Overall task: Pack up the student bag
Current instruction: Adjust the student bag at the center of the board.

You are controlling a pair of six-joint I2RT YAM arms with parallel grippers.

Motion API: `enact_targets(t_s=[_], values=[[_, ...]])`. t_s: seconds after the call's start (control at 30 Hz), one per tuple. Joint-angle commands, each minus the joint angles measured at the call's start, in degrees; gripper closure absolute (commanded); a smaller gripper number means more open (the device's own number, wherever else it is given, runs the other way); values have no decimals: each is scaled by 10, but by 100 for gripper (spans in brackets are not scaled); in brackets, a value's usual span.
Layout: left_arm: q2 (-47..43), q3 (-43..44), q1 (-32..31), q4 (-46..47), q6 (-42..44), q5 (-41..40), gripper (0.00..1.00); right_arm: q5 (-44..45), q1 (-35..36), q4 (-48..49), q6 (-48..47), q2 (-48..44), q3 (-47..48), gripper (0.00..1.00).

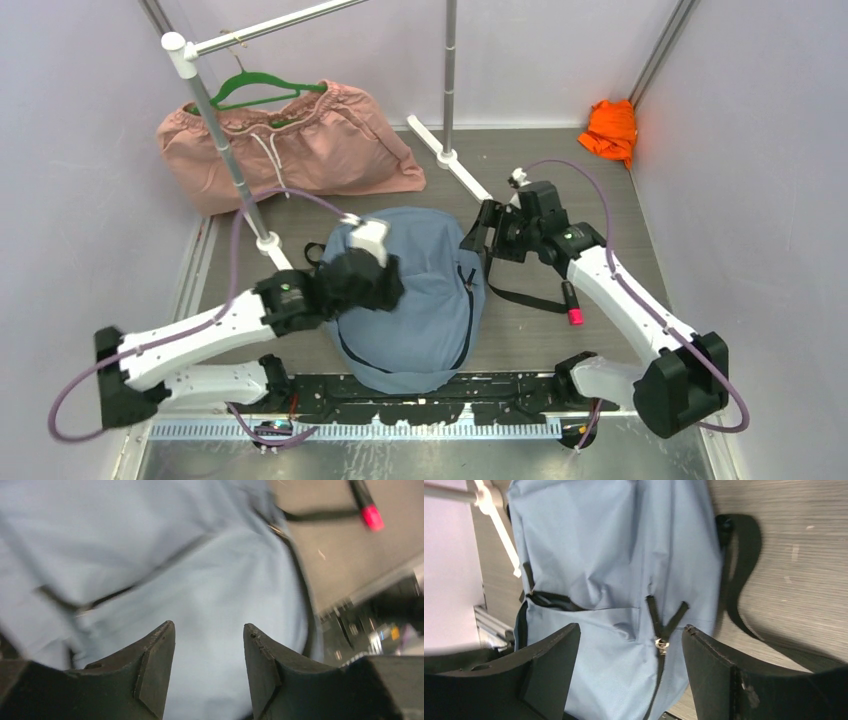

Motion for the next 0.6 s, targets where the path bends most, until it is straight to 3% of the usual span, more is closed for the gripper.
enact_targets(t_s=[0.0,0.13,0.23,0.37,0.53,0.57], values=[[-87,-64,137,-95,-91,17,48,46,85,65,34,25,22,22],[-137,-148,231,-81,-144,93,52,50,179,128,35,119,87,30],[-179,-184,240,-76,-176,89,47,43,212,132,27,208,156,41],[-191,-170,266,-160,-205,26,40,9,234,163,30,306,223,49],[-150,-172,360,-151,-176,107,39,-8,260,157,50,410,279,63],[-147,-172,371,-140,-171,119,39,-10,263,159,56,415,269,70]])
